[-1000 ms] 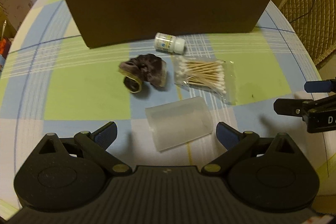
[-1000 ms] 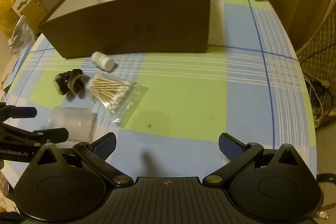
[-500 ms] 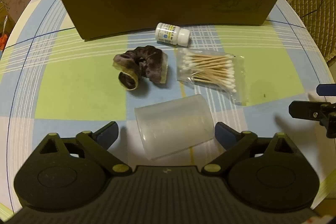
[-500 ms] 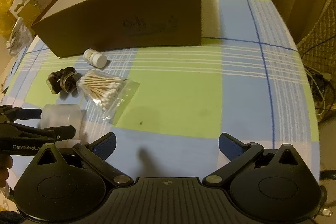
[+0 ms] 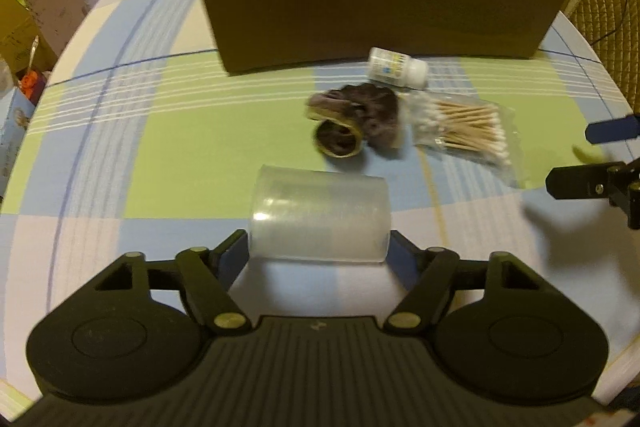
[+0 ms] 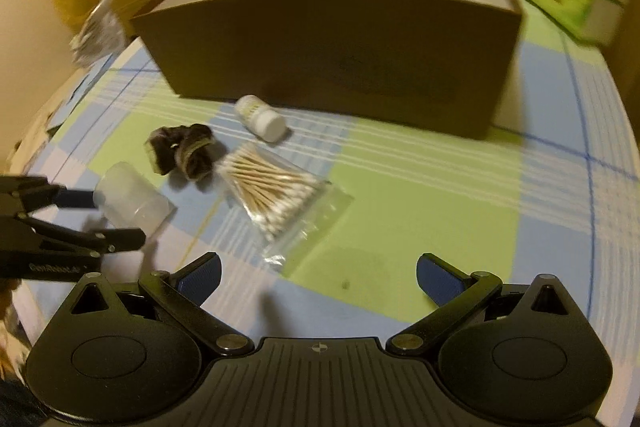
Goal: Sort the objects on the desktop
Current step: 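Grasp the clear plastic cup with the left tool while the right tool grasps the cotton swab bag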
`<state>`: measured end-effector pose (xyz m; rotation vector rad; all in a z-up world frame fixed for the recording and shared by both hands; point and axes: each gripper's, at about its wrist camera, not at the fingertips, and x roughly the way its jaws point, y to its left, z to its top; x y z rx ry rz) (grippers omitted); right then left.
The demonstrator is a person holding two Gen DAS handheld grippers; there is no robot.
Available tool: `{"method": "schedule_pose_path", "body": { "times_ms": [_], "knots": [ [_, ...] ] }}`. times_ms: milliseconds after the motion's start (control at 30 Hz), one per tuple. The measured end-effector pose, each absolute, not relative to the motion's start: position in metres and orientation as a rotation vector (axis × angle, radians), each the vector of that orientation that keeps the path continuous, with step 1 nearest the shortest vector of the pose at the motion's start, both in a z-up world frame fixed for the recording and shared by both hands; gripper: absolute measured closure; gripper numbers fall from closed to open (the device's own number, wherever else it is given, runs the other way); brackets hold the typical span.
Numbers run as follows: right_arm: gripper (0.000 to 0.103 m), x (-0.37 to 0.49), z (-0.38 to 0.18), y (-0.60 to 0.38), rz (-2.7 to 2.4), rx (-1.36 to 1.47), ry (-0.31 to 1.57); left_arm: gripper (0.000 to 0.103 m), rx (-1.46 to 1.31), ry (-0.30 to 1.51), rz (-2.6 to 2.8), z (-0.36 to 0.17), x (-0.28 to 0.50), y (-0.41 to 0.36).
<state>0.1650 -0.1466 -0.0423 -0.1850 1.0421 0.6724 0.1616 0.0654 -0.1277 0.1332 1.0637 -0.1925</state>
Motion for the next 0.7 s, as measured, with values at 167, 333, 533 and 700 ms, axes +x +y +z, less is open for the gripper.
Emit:
{"method": "schedule_pose_path", "body": {
  "times_ms": [167, 333, 533, 700],
  "knots": [
    [0.002, 0.172, -0.046, -0.133, 0.731, -0.256, 1.015, 0.012, 0.154, 1.0, -0.214, -0.121, 0.163, 0.07],
    [0.002, 0.178, -0.05, -0.125, 0.776, -0.285, 1.015, 0.016, 0.255, 0.985, -0.242, -0.131, 0.172, 0.059],
    [0.002, 0.181, -0.052, -0.119, 0.82, -0.31, 0.992, 0.034, 0.248, 0.995, -0.216, -0.134, 0.179, 0.074],
    [0.002, 0.187, -0.053, -0.108, 0.874, -0.325, 0.956, 0.034, 0.209, 1.016, -0.141, -0.134, 0.184, 0.097]
  ]
}}
